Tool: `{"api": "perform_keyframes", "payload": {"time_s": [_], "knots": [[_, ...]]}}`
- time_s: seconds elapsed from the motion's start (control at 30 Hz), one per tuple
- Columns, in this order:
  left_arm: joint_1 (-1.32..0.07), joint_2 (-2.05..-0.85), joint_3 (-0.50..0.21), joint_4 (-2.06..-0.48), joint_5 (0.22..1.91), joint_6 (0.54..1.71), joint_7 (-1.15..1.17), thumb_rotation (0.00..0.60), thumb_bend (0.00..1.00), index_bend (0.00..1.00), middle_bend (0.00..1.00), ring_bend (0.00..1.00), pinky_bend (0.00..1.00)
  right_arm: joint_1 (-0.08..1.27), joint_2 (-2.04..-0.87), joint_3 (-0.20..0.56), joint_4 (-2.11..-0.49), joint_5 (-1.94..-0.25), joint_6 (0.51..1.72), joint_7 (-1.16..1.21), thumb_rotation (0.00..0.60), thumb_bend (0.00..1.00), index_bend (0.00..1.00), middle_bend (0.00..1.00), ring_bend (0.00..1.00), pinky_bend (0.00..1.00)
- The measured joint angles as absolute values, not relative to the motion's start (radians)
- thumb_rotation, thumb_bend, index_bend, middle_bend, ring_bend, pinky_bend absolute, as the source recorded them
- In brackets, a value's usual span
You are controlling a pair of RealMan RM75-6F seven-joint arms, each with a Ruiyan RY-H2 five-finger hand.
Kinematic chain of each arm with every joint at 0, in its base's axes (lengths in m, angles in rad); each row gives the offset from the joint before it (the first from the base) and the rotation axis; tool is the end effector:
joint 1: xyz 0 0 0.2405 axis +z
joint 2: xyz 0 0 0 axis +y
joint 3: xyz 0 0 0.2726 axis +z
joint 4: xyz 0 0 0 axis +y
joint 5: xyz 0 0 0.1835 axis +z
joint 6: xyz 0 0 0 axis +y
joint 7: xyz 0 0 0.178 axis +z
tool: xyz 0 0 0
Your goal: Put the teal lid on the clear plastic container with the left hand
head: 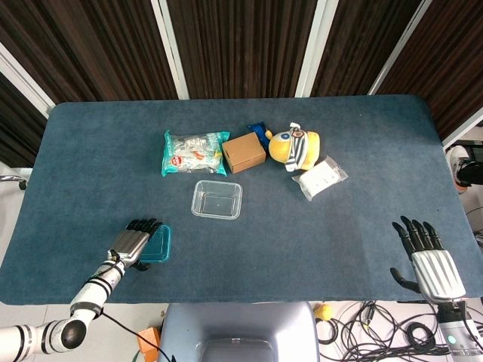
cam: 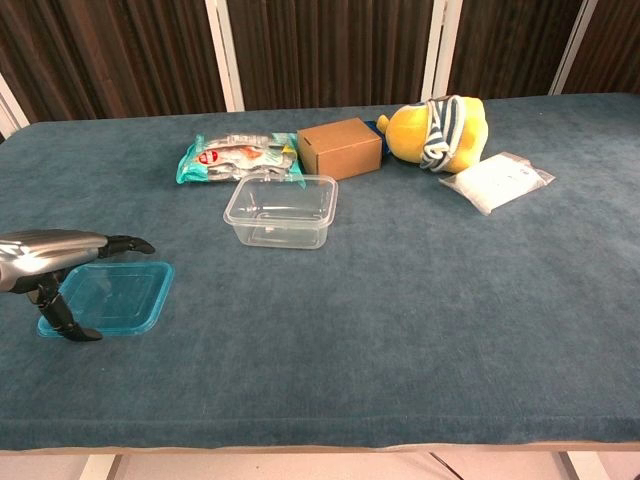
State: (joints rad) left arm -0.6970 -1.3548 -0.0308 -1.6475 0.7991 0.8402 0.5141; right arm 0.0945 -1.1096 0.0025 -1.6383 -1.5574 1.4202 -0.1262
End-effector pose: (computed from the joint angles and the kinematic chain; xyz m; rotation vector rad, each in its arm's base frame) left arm -0.2390 0.3363 0.0154 -1.8974 -1.1511 -0.4671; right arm -0.3086 -0.2065 0.1690 1.5419 -0.8647 0.7915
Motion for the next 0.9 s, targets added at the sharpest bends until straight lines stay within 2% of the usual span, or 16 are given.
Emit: {"api": "perform_keyframes", "payload": {"time_s": [0.6, 0.67, 0.73, 0.9], "knots": [[-0.733, -1.411, 0.01, -1.586, 0.715, 0.872, 0.561, 0.6, 0.2, 0.0, 0.02, 0.0, 0.06, 0.09, -1.099, -0.001, -1.642, -1.568, 1.431, -0.109, 0.6, 0.2, 0.0, 0.0, 0.0, 0.0], [-0.733, -1.422, 0.012, -1.573, 0.716, 0.881, 0.563, 0.6, 0.2, 0.0, 0.08, 0.02, 0.08, 0.09, -1.1, -0.002, -1.643, -1.569, 1.43, -0.11, 0.6, 0.2, 0.0, 0.0, 0.0, 0.0], [-0.733, -1.433, 0.013, -1.559, 0.72, 0.892, 0.566, 0.6, 0.2, 0.03, 0.2, 0.11, 0.1, 0.091, -1.1, -0.002, -1.643, -1.568, 1.429, -0.111, 0.6, 0.2, 0.0, 0.0, 0.0, 0.0], [-0.73, -1.447, 0.018, -1.54, 0.726, 0.911, 0.572, 0.6, 0.2, 0.26, 0.47, 0.28, 0.14, 0.091, -1.099, -0.001, -1.645, -1.567, 1.429, -0.11, 0.6, 0.2, 0.0, 0.0, 0.0, 0.0]]}}
